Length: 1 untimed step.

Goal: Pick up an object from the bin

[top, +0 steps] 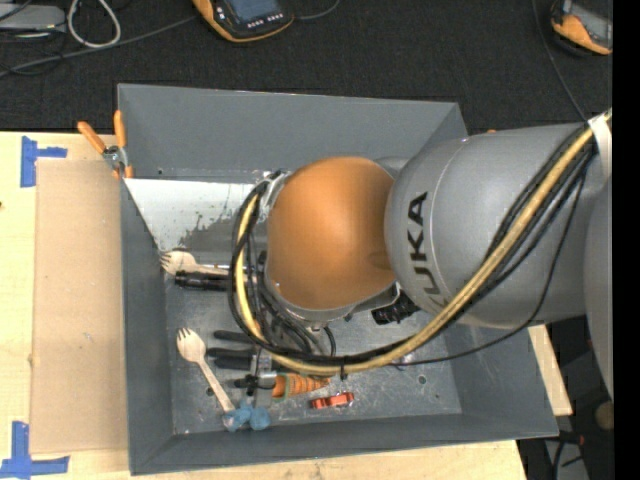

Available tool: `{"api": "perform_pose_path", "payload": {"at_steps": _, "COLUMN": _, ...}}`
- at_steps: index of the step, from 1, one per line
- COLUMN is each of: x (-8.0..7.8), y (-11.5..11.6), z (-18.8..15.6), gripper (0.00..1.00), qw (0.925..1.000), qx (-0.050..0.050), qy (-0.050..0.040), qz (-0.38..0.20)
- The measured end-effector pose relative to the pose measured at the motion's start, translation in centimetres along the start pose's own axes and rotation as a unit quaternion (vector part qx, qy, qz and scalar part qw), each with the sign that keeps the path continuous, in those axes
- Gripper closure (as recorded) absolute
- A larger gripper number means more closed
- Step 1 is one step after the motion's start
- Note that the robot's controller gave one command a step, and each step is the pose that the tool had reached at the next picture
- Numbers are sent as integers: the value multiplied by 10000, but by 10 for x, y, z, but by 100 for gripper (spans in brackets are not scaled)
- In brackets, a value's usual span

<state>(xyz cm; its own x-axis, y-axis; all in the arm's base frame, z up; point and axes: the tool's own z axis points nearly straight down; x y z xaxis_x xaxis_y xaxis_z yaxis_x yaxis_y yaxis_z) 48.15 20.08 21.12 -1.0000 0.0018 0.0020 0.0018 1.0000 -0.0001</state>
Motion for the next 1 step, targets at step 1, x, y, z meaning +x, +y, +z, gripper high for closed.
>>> {"api": "perform_pose_path", "payload": {"at_steps": 1, "x": -46, "y": -14, "z": 54, "gripper": 0, "qw": 9999, "qx": -8, "qy": -19, "qz": -154}}
